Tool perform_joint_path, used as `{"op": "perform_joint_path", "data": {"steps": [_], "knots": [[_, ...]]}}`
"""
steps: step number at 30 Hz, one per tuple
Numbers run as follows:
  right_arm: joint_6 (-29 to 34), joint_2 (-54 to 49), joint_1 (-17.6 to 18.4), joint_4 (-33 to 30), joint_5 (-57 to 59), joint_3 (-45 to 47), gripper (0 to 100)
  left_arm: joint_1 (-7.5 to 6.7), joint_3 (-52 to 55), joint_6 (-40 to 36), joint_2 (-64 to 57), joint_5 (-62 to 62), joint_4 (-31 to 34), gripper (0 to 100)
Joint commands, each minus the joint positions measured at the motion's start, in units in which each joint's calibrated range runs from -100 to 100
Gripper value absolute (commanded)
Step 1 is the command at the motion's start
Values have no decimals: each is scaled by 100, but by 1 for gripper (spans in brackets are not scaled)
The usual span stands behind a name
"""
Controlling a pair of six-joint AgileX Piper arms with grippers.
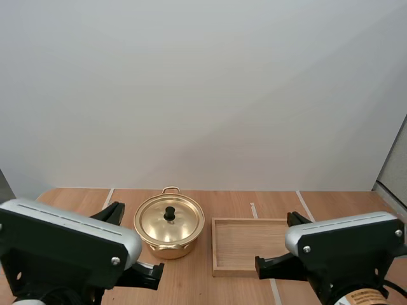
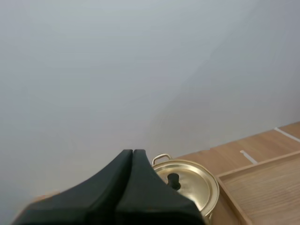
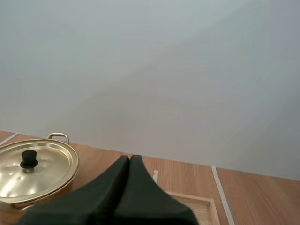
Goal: Open the lid, put the grape in the pot, and close it
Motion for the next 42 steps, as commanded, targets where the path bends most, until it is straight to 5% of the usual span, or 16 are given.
{"op": "perform_joint_path", "data": {"steps": [1,8,11,21,29,42], "knots": [[10,-38,-19,-65,-931,517,0,8,633,-55,-21,-1135,54,0],[10,-38,-19,-65,-1880,1480,0,8,2273,-55,-21,-3192,-421,0],[10,-38,-19,-42,-1200,1480,0,8,2641,-95,-21,-3629,-644,0],[10,-38,-150,150,-249,1480,0,74,2641,-399,-21,-2869,-647,0],[10,-38,-213,253,92,1480,0,67,2641,-1551,-21,-2125,727,0],[10,-38,-264,365,254,1480,0,67,2641,-1658,-21,-2228,780,0]]}}
